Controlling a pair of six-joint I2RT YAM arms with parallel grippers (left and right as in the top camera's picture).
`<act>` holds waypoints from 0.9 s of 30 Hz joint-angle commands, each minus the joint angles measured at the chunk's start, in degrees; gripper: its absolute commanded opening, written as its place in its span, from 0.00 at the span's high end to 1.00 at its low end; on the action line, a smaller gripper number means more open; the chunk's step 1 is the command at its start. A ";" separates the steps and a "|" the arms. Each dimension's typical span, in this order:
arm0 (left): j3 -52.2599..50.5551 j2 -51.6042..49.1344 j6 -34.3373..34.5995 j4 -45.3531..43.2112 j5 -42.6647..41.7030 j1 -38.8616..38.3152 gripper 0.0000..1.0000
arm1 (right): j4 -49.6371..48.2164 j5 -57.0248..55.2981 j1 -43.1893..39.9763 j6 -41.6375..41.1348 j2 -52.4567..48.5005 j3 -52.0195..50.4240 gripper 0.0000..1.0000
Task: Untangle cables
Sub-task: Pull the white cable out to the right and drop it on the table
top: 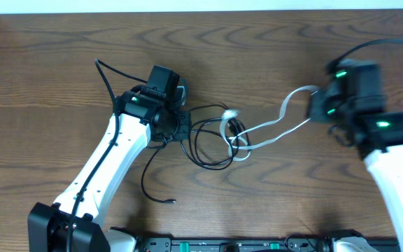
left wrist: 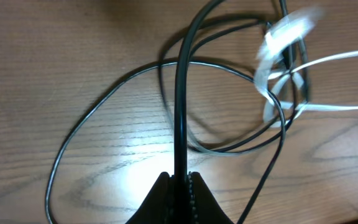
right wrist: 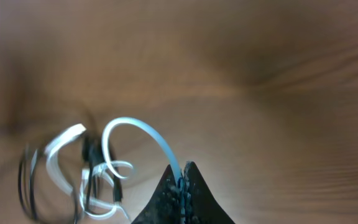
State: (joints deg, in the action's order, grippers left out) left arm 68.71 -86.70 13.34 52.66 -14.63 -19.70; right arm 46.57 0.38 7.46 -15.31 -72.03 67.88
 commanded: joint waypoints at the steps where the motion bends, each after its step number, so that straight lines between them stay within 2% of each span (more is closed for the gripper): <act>1: -0.24 0.33 0.02 0.68 2.80 0.02 0.93 | 0.63 -3.89 -8.52 -0.70 1.70 8.17 0.99; 8: -0.24 0.33 0.04 0.94 3.80 0.02 0.93 | -0.07 -3.89 -20.04 -0.79 1.75 18.18 0.99; 13: -0.24 0.33 0.04 0.92 3.78 0.02 0.93 | -1.55 -3.87 -25.29 -0.96 1.75 21.16 0.99; 27: -0.24 0.33 0.94 1.07 3.72 0.02 0.93 | -2.05 -5.01 -28.92 0.46 -2.05 21.16 0.99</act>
State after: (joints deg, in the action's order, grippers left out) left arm 68.71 -86.70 13.52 53.54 -11.64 -19.70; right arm 44.53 -3.88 -20.95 -15.53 -72.29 88.14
